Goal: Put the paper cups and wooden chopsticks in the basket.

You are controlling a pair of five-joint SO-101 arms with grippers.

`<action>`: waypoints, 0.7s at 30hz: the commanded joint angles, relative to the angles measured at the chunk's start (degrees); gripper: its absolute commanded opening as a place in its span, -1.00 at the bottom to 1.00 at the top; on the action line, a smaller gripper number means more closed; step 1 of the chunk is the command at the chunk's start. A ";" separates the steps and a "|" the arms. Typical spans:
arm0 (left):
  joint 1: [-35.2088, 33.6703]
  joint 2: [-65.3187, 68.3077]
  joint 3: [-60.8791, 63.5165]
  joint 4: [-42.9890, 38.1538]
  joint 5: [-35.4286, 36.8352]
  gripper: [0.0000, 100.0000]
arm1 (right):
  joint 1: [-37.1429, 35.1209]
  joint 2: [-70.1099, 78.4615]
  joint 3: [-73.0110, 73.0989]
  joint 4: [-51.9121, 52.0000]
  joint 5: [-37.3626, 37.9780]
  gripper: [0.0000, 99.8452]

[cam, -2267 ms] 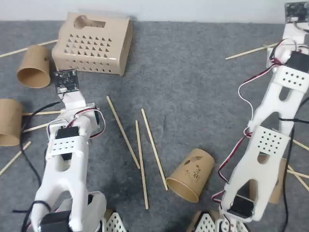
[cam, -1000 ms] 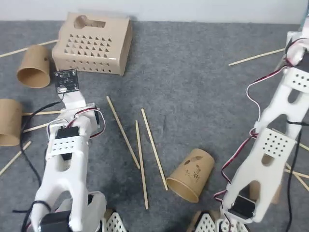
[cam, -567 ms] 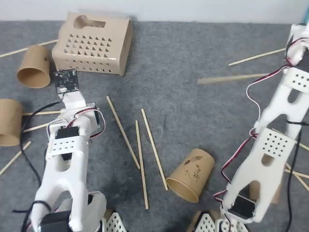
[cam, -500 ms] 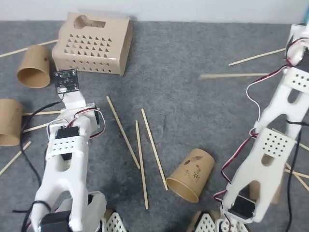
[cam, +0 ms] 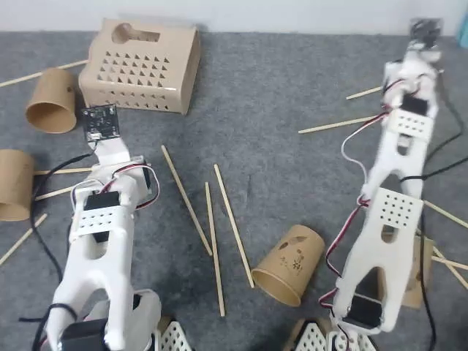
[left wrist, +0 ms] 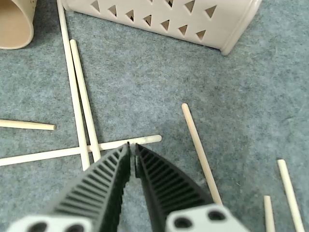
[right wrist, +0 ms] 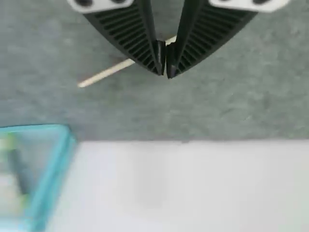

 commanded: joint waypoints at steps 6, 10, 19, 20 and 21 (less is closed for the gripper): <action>-0.09 -0.70 -0.57 -1.67 -0.53 -0.97 | -4.62 5.41 0.97 -11.21 1.32 -0.99; -0.09 -0.70 -0.57 -1.58 -0.53 -0.97 | -5.23 8.13 1.14 -10.95 5.01 -0.99; 0.00 -0.70 -0.57 -1.67 -0.53 -0.97 | -3.82 4.00 0.88 14.55 11.25 -0.99; 0.00 -0.70 -0.57 -1.67 -0.53 -0.97 | -3.38 2.77 0.88 17.36 11.78 -0.99; 0.00 -0.70 -0.57 -1.67 -0.53 -0.97 | -3.21 1.63 0.88 20.09 12.40 -0.99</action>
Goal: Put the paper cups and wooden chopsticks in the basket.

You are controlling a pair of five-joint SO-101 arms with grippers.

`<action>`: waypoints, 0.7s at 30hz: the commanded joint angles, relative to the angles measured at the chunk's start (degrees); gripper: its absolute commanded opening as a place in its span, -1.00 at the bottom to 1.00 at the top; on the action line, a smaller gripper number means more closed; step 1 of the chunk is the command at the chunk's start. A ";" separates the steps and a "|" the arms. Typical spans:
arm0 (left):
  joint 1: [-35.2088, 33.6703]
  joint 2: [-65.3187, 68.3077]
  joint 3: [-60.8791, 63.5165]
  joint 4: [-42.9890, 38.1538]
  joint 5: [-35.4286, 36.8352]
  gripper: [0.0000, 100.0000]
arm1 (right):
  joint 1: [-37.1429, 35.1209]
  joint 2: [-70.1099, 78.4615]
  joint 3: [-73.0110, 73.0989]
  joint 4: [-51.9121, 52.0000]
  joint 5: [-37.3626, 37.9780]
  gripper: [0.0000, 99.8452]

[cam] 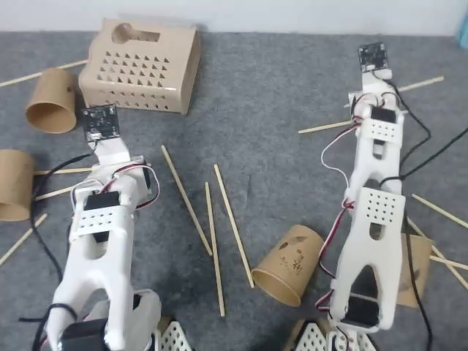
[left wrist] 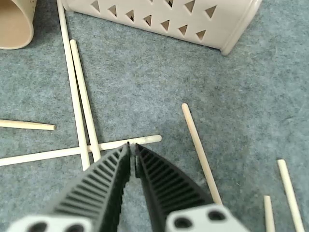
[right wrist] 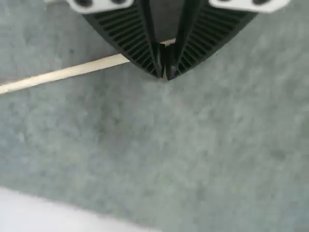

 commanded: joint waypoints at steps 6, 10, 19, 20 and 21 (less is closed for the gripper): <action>0.00 -0.70 -0.57 -1.67 -0.53 -0.97 | 1.98 -11.12 0.00 25.98 2.55 -0.99; 0.00 -0.70 -0.57 -1.67 -0.53 -0.97 | 2.07 -15.52 0.00 39.69 2.81 -0.99; -0.09 -0.70 -0.66 -1.67 -0.53 -0.97 | 5.85 -24.04 0.35 58.95 5.01 -0.99; -0.09 -0.70 -0.66 -1.67 -0.53 -0.97 | 6.99 -25.01 0.35 58.95 4.57 -0.99; -0.09 -0.70 -0.66 -1.67 -0.53 -0.97 | 8.13 -25.71 0.44 59.03 4.57 -0.99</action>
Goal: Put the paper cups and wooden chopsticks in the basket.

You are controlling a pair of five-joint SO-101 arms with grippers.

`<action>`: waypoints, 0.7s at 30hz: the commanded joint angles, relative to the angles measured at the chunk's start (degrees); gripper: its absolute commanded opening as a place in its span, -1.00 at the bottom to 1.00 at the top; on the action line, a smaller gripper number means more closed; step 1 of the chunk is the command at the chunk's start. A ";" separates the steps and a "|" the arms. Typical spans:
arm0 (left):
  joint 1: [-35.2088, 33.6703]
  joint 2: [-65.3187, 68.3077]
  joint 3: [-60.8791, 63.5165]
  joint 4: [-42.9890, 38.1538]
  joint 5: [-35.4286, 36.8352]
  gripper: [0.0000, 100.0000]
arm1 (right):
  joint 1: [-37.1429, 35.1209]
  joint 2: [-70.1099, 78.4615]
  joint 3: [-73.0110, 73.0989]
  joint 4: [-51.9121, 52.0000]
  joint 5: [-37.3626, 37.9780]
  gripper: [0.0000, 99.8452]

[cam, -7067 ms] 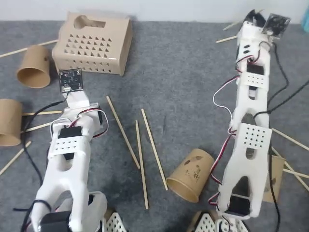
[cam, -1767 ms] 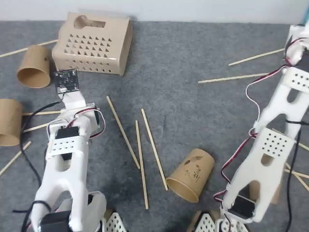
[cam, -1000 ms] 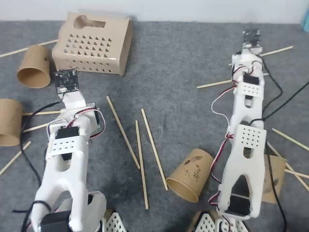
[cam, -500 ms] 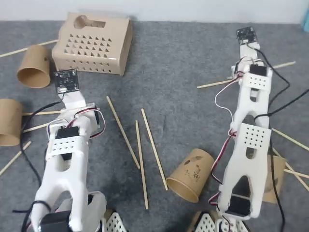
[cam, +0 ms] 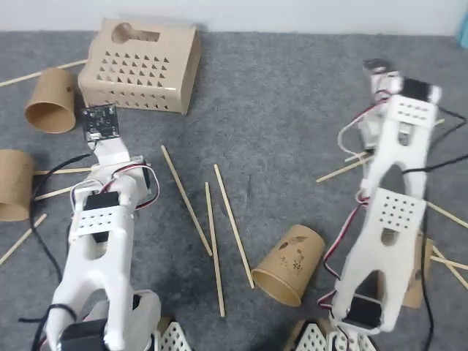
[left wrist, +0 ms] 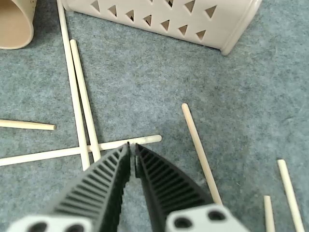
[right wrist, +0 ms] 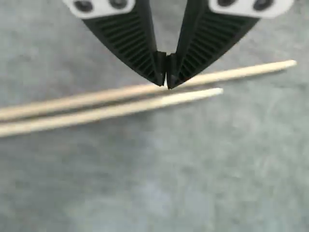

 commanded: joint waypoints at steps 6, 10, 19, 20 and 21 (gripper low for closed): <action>-0.09 -0.70 -0.66 -1.67 -0.53 -0.97 | 9.27 -9.54 -0.79 2.15 -0.97 -0.99; -0.09 -0.70 -0.66 -1.67 -0.53 -0.97 | 9.36 -8.66 -0.44 -6.99 -1.49 -0.99; -0.26 -0.70 -0.66 -1.67 -0.53 -0.97 | 9.36 4.79 -0.88 -34.42 -5.36 -0.99; -0.26 -0.70 -0.66 -1.67 -0.53 -0.97 | 9.27 5.85 -0.88 -35.21 -5.36 -0.99; -0.26 -0.70 -0.66 -1.67 -0.53 -0.97 | 9.10 6.73 -0.88 -35.38 -5.36 -0.99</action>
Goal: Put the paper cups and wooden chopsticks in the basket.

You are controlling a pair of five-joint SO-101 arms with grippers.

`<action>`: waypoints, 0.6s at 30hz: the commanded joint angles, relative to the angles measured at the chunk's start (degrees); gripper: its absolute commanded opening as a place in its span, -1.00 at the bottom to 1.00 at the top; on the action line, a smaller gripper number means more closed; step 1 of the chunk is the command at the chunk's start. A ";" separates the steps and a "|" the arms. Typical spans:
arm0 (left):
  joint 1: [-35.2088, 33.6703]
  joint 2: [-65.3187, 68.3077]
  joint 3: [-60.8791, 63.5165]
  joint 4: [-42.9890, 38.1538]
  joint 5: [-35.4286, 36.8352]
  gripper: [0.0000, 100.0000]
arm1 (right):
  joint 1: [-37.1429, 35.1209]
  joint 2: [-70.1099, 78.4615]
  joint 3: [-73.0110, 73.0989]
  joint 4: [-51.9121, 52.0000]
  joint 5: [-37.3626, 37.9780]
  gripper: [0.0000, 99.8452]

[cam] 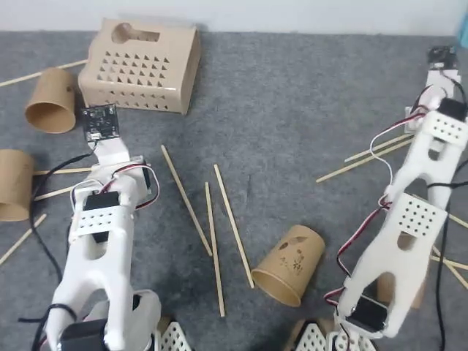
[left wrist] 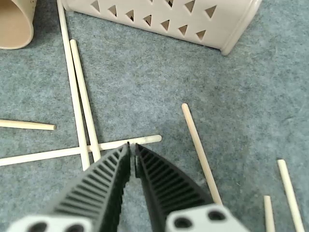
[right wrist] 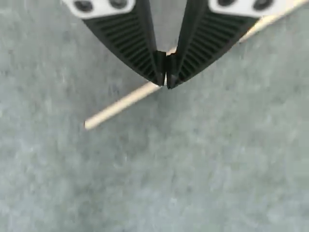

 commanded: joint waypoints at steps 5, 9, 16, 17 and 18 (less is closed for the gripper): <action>-0.26 -0.70 -0.66 -1.67 -0.53 -0.97 | 0.92 1.89 -0.79 3.56 1.93 -0.99; -0.26 -0.70 -0.66 -1.67 -0.53 -0.97 | 3.38 1.80 -1.76 15.96 6.15 -0.99; -0.09 -0.70 -0.66 -1.67 -0.53 -0.97 | 9.27 1.80 -10.37 34.77 15.82 -0.99; -0.18 -0.70 -0.66 -1.67 -0.53 -0.97 | 10.68 1.80 -10.73 34.59 15.91 -0.99; -0.18 -0.70 -0.66 -1.67 -0.53 -0.97 | 11.82 1.71 -11.52 34.59 16.26 -0.99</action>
